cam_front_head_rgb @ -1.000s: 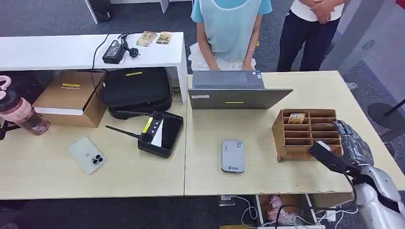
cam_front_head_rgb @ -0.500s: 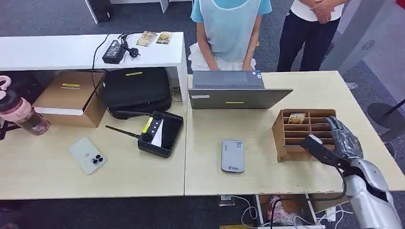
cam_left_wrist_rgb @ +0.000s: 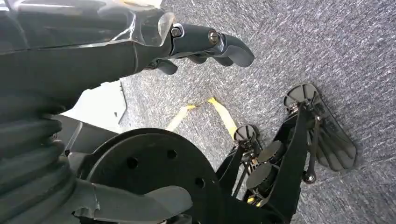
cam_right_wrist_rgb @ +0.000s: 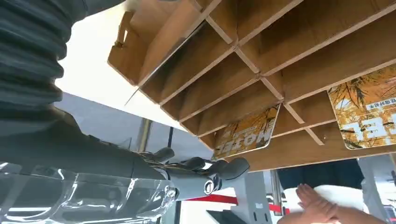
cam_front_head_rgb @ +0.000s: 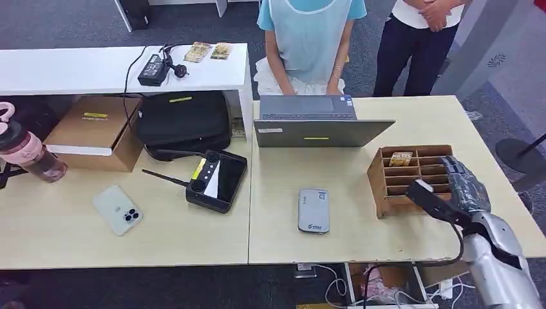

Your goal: Pass the card to the sensor for recognition and then transmit it.

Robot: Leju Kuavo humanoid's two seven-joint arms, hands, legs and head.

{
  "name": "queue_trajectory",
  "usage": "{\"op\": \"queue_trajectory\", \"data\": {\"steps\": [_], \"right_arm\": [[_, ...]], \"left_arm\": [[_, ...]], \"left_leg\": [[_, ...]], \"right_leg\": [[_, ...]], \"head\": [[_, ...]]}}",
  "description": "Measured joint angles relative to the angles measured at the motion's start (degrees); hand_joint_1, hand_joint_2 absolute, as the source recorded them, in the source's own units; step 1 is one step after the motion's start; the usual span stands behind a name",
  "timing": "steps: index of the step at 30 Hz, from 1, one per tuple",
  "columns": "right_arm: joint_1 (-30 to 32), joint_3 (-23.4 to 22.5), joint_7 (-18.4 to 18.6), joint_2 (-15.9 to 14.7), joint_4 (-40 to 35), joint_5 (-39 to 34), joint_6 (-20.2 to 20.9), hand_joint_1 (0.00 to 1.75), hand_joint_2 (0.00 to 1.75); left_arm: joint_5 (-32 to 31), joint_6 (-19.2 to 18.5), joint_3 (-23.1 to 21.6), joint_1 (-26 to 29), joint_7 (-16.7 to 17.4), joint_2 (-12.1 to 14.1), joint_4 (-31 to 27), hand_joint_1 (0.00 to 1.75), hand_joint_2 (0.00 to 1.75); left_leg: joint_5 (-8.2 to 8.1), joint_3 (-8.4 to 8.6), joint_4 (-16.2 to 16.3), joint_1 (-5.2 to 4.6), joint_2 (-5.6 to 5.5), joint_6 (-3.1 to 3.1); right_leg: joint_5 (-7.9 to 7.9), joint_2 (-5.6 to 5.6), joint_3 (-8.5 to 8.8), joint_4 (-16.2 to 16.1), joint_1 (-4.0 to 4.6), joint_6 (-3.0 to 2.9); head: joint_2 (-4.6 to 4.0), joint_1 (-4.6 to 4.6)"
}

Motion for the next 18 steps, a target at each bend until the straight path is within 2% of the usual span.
{"op": "queue_trajectory", "data": {"steps": [9, 18], "right_arm": [[1.3, -0.13, 0.61, -0.13, -1.37, -0.37, 0.52, 0.0, 1.75], [5.9, -2.84, 1.2, -0.48, -6.06, -0.44, 1.11, 0.0, 1.75]], "left_arm": [[0.87, -1.59, 0.09, -0.06, -0.94, -0.37, 0.0, 0.0, 1.75], [1.31, -3.37, 0.11, -0.54, -1.55, -0.61, 0.0, 0.0, 1.75]], "left_leg": [[0.0, 0.02, 0.01, 0.0, 0.0, 0.0], [-0.01, 0.01, 0.0, 0.0, 0.0, 0.0]], "right_leg": [[0.0, 0.0, 0.0, -0.01, 0.0, 0.0], [0.0, 0.02, -0.02, -0.01, 0.0, 0.0]], "head": [[0.0, 0.0], [0.0, 0.0]]}}
